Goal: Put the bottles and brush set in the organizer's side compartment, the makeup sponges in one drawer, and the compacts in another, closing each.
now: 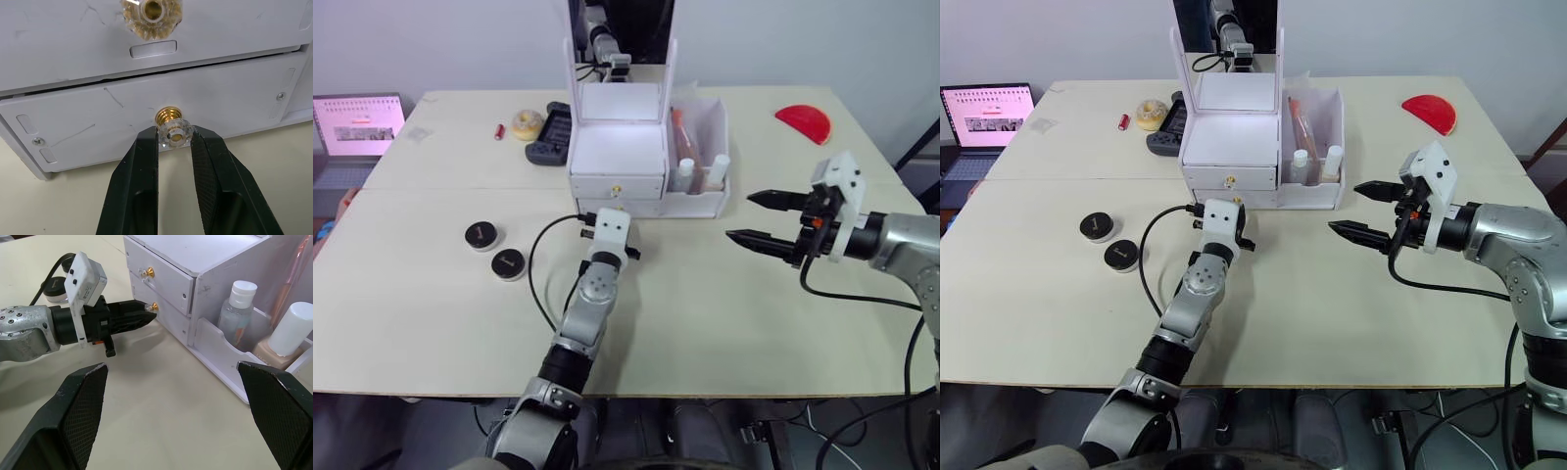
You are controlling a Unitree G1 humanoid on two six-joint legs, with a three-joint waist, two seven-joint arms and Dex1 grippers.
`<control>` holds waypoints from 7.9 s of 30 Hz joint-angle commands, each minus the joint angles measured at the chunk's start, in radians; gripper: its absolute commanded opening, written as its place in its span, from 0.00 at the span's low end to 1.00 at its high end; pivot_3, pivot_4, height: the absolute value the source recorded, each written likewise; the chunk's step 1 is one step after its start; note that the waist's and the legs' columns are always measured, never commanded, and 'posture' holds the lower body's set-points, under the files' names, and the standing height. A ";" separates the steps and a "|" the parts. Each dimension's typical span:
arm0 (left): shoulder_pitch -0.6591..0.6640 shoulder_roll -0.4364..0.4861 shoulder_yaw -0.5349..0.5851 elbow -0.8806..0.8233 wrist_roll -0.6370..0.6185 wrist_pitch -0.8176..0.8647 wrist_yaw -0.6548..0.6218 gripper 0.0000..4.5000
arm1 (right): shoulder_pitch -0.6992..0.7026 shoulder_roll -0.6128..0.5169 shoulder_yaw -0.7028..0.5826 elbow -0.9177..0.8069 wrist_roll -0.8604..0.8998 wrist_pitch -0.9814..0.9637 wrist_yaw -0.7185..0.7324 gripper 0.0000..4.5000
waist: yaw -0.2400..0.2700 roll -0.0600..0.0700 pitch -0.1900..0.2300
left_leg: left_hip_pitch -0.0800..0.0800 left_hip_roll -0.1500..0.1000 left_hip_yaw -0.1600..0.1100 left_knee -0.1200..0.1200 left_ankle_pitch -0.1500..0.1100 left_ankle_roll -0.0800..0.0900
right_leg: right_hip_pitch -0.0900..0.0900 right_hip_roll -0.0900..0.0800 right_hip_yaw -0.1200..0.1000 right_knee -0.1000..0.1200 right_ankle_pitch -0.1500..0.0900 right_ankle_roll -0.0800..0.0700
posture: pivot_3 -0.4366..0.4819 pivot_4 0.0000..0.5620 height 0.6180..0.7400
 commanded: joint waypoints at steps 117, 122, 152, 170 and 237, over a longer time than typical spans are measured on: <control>0.629 0.620 0.645 -0.693 -0.653 0.427 -0.630 0.99 | 0.038 0.026 -0.052 -0.186 0.140 0.010 -0.047 1.00 | 0.000 -0.001 0.000 | 0.000 0.003 0.000 -0.002 0.000 0.000 | -0.001 -0.002 0.002 -0.002 -0.005 -0.008 | 0.48 0.27 1.00; 0.571 0.582 0.557 -0.603 -0.574 0.349 -0.594 0.99 | -0.067 0.042 0.042 -0.147 0.121 -0.009 -0.008 1.00 | -0.001 -0.001 0.000 | -0.001 0.003 0.000 -0.003 0.000 0.000 | -0.002 -0.002 0.001 -0.003 -0.004 -0.008 | 0.48 0.27 1.00; 0.409 0.569 0.437 -0.449 -0.538 0.308 -0.603 0.60 | -0.074 0.109 0.089 -0.129 0.089 -0.037 -0.010 1.00 | -0.003 -0.001 0.000 | -0.001 0.002 0.000 -0.003 0.000 0.000 | -0.003 -0.002 0.001 -0.001 -0.002 -0.004 | 0.48 0.27 1.00; 0.151 0.765 0.418 -0.584 -0.818 0.489 -0.890 0.60 | -0.026 0.138 0.101 -0.163 0.068 -0.043 -0.057 1.00 | -0.003 -0.001 0.000 | -0.001 0.001 -0.001 -0.002 0.000 -0.001 | -0.003 -0.001 -0.001 -0.001 -0.002 -0.004 | 0.48 0.27 1.00; -0.139 0.733 0.266 -0.184 -0.662 0.448 -1.208 0.98 | 0.122 0.110 -0.053 -0.325 0.143 0.017 -0.235 1.00 | -0.011 -0.001 0.001 | -0.001 0.002 -0.001 -0.003 0.000 -0.001 | -0.004 0.001 0.000 0.001 -0.002 -0.003 | 0.48 0.27 1.00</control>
